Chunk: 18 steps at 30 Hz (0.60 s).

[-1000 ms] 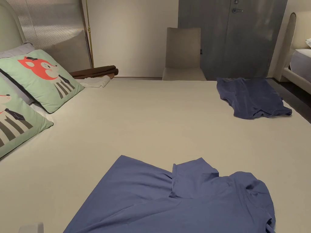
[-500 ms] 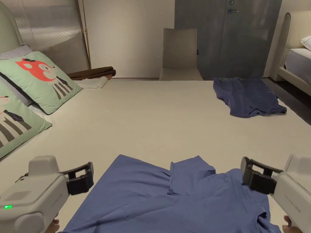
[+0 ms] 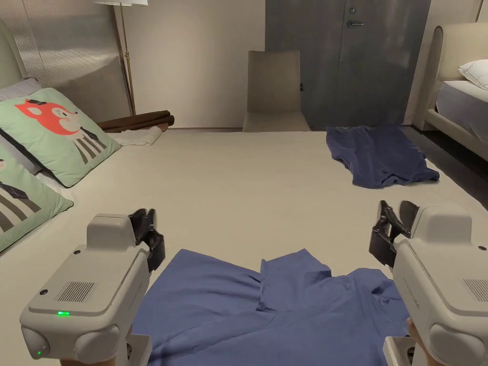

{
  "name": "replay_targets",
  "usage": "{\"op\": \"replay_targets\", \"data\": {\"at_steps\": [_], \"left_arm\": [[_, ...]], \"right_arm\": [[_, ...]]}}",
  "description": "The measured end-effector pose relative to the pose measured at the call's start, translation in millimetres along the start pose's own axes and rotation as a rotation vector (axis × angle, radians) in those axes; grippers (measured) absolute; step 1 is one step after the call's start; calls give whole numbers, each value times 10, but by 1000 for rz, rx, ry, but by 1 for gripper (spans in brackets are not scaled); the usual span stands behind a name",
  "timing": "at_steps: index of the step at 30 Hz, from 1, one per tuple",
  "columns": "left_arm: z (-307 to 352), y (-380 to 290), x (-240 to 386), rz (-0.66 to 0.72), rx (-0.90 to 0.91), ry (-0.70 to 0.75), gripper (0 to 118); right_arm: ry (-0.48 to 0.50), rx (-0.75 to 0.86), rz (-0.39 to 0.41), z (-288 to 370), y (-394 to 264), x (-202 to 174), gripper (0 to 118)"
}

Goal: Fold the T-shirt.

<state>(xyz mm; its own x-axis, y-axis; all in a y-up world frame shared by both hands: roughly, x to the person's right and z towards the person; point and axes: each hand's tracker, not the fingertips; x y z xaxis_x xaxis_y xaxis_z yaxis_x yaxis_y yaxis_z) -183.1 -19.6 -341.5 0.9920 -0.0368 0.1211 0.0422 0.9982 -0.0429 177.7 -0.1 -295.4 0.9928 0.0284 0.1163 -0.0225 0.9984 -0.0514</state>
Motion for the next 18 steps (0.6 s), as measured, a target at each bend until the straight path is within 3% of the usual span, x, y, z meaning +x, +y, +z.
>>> {"op": "replay_targets", "data": {"at_steps": [7, 18], "left_arm": [[-57, 7, -86, 10, -59, -21, 0], [33, -483, -632, -19, -453, 14, 0]], "right_arm": [[6, 16, 26, 1, 5, -20, 0], [59, -25, 46, -75, -70, -98, 0]]}}
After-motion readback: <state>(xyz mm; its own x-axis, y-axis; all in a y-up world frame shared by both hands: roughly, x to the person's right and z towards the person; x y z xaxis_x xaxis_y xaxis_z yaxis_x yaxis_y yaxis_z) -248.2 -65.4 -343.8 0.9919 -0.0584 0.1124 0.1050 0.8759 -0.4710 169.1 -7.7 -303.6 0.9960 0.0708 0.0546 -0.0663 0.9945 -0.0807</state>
